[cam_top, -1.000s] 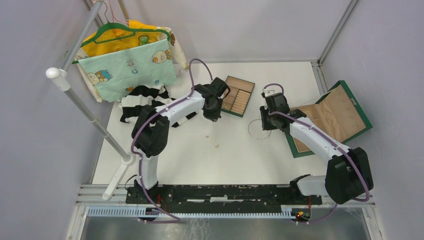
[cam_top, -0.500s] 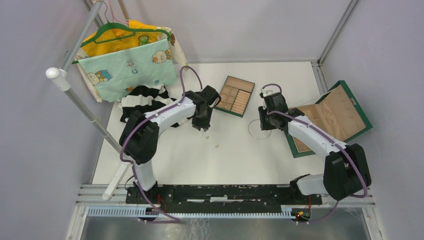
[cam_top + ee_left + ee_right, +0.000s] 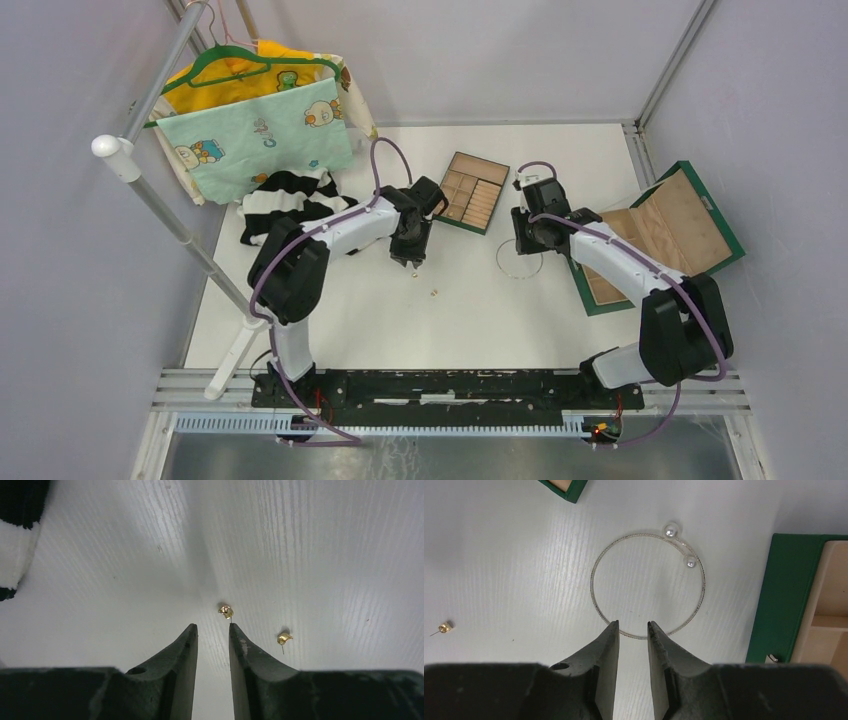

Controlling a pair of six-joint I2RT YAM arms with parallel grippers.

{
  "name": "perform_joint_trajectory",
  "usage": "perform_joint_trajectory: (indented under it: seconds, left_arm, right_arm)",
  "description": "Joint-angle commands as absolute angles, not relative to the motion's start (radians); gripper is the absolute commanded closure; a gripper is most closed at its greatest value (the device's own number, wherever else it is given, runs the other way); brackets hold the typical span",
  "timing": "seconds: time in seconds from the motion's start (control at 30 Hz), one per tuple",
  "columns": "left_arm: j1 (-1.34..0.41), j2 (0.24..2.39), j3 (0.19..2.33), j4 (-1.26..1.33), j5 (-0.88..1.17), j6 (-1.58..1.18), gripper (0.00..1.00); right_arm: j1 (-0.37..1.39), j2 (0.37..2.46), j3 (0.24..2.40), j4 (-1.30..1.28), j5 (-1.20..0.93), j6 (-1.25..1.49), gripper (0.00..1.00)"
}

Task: Organize the mixed jewelry

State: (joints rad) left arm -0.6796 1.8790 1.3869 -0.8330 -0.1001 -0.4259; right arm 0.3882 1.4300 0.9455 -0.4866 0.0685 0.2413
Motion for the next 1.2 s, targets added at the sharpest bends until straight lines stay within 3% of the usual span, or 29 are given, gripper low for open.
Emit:
perform_joint_trajectory:
  seconds: [0.0, 1.17]
  left_arm:
    - [-0.695, 1.894, 1.394, -0.807, -0.093, -0.434, 0.64]
    - [-0.724, 1.907, 1.361, -0.763, -0.079, -0.462, 0.71]
  right_arm:
    - [0.387, 1.436, 0.991, -0.466, 0.067, 0.228, 0.67]
    - [0.388, 1.402, 0.957, -0.472, 0.063, 0.237, 0.67]
